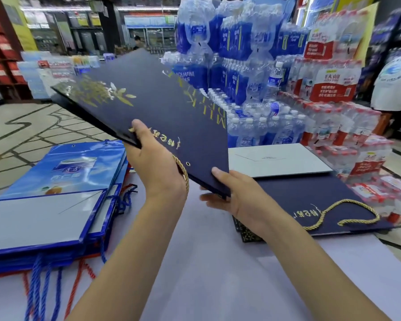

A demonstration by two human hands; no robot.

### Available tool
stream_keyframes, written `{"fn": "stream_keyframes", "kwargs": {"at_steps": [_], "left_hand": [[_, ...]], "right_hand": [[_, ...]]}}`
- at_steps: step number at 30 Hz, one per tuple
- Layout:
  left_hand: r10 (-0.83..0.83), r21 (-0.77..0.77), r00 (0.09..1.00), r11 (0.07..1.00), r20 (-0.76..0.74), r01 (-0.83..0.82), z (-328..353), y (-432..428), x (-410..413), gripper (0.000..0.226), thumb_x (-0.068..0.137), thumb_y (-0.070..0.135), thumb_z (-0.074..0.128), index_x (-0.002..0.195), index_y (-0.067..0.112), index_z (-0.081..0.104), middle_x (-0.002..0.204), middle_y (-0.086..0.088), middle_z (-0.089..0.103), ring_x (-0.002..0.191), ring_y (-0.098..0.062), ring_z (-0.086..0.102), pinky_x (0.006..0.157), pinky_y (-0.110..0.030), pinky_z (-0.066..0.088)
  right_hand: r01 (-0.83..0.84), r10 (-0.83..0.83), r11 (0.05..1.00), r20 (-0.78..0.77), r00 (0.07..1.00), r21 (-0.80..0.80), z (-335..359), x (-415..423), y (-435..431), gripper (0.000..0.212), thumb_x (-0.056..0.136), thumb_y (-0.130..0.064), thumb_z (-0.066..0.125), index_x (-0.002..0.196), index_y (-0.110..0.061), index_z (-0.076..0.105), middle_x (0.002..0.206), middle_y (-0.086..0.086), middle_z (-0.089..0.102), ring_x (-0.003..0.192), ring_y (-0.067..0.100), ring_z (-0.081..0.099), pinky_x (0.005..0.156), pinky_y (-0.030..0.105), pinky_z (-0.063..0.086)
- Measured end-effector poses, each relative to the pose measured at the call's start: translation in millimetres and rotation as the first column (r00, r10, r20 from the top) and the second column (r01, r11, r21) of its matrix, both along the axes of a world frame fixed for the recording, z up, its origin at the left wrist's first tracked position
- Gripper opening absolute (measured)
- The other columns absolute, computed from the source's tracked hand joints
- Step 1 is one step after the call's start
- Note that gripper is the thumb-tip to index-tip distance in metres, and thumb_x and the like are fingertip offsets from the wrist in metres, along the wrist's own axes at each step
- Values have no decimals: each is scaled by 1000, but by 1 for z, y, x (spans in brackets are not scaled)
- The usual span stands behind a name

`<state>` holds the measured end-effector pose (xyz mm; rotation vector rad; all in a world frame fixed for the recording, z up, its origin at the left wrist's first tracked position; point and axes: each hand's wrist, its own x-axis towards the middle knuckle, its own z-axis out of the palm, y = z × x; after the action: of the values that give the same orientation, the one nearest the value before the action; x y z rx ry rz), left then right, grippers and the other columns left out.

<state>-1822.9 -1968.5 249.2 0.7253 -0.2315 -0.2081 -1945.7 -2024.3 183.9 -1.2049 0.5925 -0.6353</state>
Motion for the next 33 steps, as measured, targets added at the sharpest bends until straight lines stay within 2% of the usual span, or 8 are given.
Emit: {"fn": "stream_keyframes", "kwargs": {"at_steps": [5,11,17,19,21,24,27,33], "left_hand": [[-155,108,988,982,15,153,-9,4,13,17,87,10,67,99,20,61,97,0,72,90,-19,70,83,-40,57],[-309,379,949,873,-54,306,-38,19,50,16,85,8,67,100,6,65,82,-5,69,71,-19,70,56,-28,56],[-484,896,873,411,61,166,-59,30,73,22,85,17,71,93,-2,65,75,-12,70,44,-20,65,37,-20,45],[-502,973,854,230,133,-17,-63,33,79,30,86,29,70,87,0,64,66,-10,69,43,-20,61,42,-24,48],[-510,955,812,73,282,-286,-67,37,79,38,88,40,63,89,3,60,66,-7,67,59,-26,67,58,-30,53],[-536,772,662,-30,524,-635,-78,40,65,33,95,36,51,106,5,50,103,-17,58,101,-40,58,78,-39,45],[-662,642,542,-119,517,-757,-87,36,50,43,93,43,51,119,9,51,125,-23,49,116,-40,45,92,-44,42],[-730,609,511,-165,453,-776,-96,32,54,51,94,50,44,133,16,46,155,-18,23,144,-45,7,115,-52,16]], "right_hand": [[178,-182,983,159,970,35,4,-10,-17,31,95,-2,50,123,-13,60,95,2,71,54,14,54,42,20,35],[418,-422,905,-41,906,-83,9,-47,-48,42,89,2,47,115,-26,65,91,-8,71,59,9,55,39,19,34],[424,-613,752,-299,731,-505,-10,-43,-53,39,83,-2,50,100,-32,67,90,-21,69,85,12,64,67,23,49],[341,-645,693,-335,687,-636,-17,-39,-54,30,82,-11,52,102,-29,64,92,-17,68,94,22,62,86,36,50],[267,-659,643,-342,669,-718,-21,-35,-54,26,86,-19,54,109,-27,62,97,-14,66,96,22,57,98,42,41],[135,-671,585,-384,635,-799,-25,-27,-51,23,91,-29,57,114,-30,59,100,-14,61,97,17,48,86,33,24],[37,-675,573,-446,588,-819,-33,-21,-50,27,91,-36,57,116,-26,57,106,-6,63,105,22,49,83,34,21],[-87,-713,565,-538,450,-821,-36,-19,-53,37,93,-47,54,124,-25,55,114,-2,59,114,24,46,87,39,27]]}}
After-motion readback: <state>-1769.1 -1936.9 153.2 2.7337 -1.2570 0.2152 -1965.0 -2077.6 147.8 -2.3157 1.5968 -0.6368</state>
